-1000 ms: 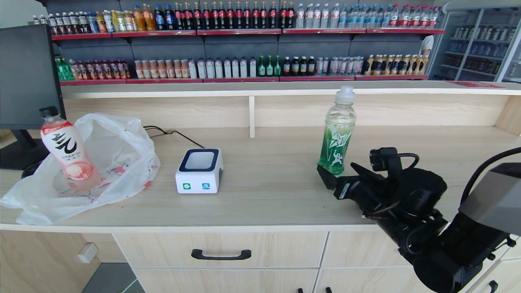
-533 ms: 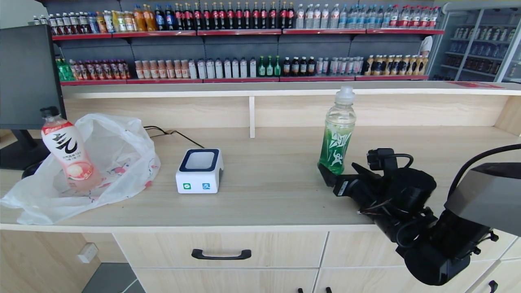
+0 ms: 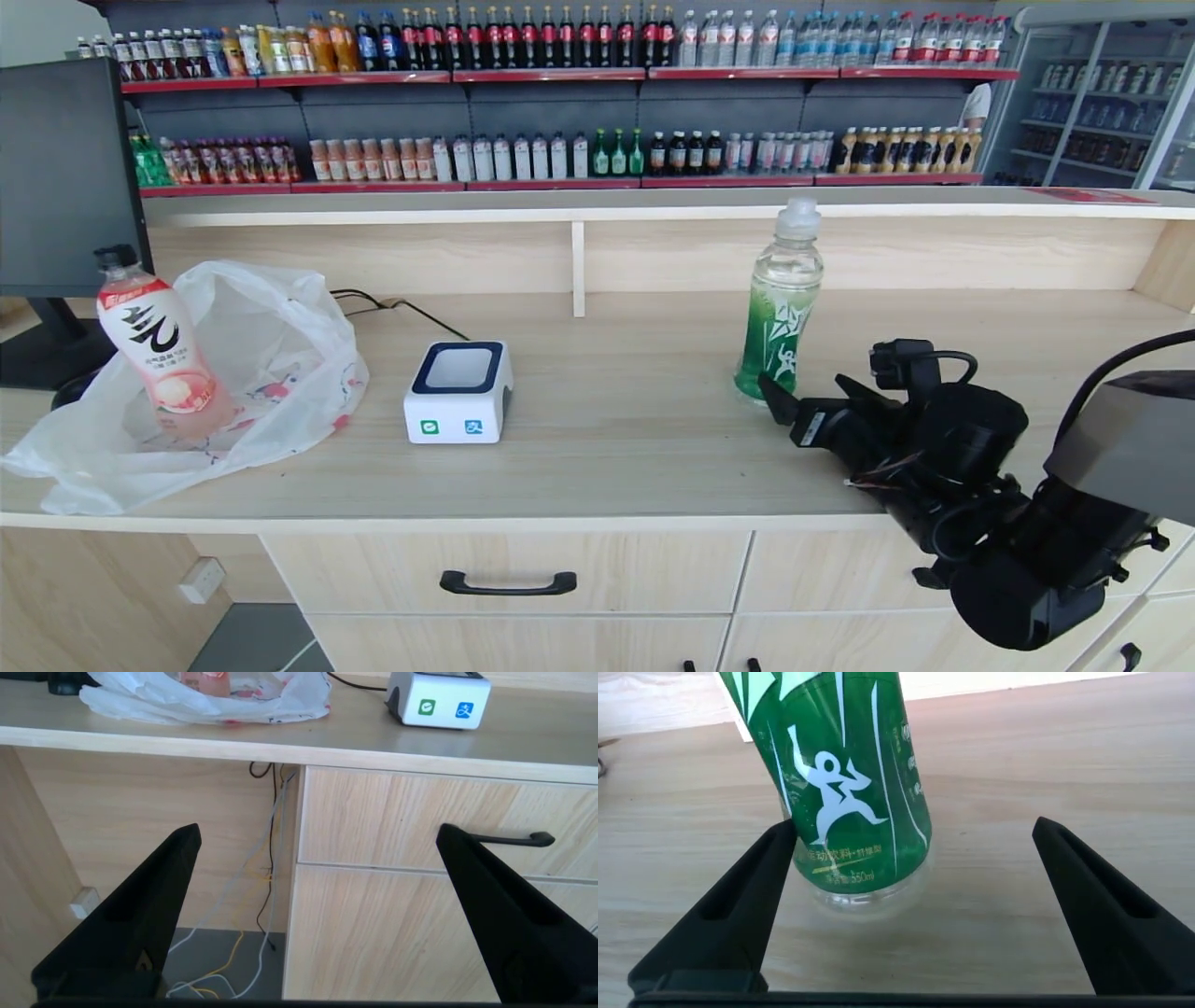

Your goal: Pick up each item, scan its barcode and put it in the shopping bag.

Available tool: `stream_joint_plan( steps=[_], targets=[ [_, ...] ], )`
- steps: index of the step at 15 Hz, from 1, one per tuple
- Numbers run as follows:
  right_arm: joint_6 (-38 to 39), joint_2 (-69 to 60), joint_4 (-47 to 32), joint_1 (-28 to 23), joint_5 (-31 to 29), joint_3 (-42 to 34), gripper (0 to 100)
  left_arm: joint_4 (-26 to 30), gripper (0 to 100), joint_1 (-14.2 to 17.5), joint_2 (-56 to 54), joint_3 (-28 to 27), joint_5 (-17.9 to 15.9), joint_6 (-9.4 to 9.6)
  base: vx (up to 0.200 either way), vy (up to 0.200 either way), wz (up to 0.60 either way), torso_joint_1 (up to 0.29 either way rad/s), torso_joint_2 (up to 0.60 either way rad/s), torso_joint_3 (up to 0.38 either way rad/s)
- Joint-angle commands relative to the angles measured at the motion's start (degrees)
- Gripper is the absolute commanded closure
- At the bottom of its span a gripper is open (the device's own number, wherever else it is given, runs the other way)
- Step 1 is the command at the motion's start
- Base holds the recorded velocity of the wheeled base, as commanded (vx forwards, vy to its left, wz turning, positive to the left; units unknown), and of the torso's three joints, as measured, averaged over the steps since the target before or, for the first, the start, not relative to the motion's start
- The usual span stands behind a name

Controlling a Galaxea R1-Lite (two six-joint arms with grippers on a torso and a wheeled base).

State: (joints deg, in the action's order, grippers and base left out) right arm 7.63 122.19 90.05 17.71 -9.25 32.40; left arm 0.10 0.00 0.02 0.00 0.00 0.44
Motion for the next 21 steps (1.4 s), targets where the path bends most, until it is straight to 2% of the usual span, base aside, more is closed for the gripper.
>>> stream_joint_plan(
  steps=[1,13,16,19,21],
  targets=[
    [0.02,-0.19,-0.05,-0.93,-0.06,-0.23,0,-0.01,0,0.00,-0.02,0.00,0.00,0.00,0.000,0.000,0.00,0.000,0.00,0.000],
    [0.02,-4.15,-0.05,-7.34,-0.06,-2.78,0,-0.01,0,0.00,-0.02,0.00,0.00,0.00,0.000,0.000,0.00,0.000,0.00,0.000],
    [0.02,-5.82,-0.05,-6.02,0.02,-2.78,0,-0.01,0,0.00,-0.02,0.00,0.00,0.00,0.000,0.000,0.00,0.000,0.00,0.000],
    [-0.34,-9.95,-0.05,-2.16,0.02,-4.45,0,-0.01,0,0.09,-0.02,0.00,0.00,-0.35,0.000,0.000,0.00,0.000,0.00,0.000],
    [-1.83,-15.49,-0.05,3.91,0.02,-8.67,0,-0.01,0,0.00,-0.02,0.00,0.00,-0.26,0.000,0.000,0.00,0.000,0.00,0.000]
  ],
)
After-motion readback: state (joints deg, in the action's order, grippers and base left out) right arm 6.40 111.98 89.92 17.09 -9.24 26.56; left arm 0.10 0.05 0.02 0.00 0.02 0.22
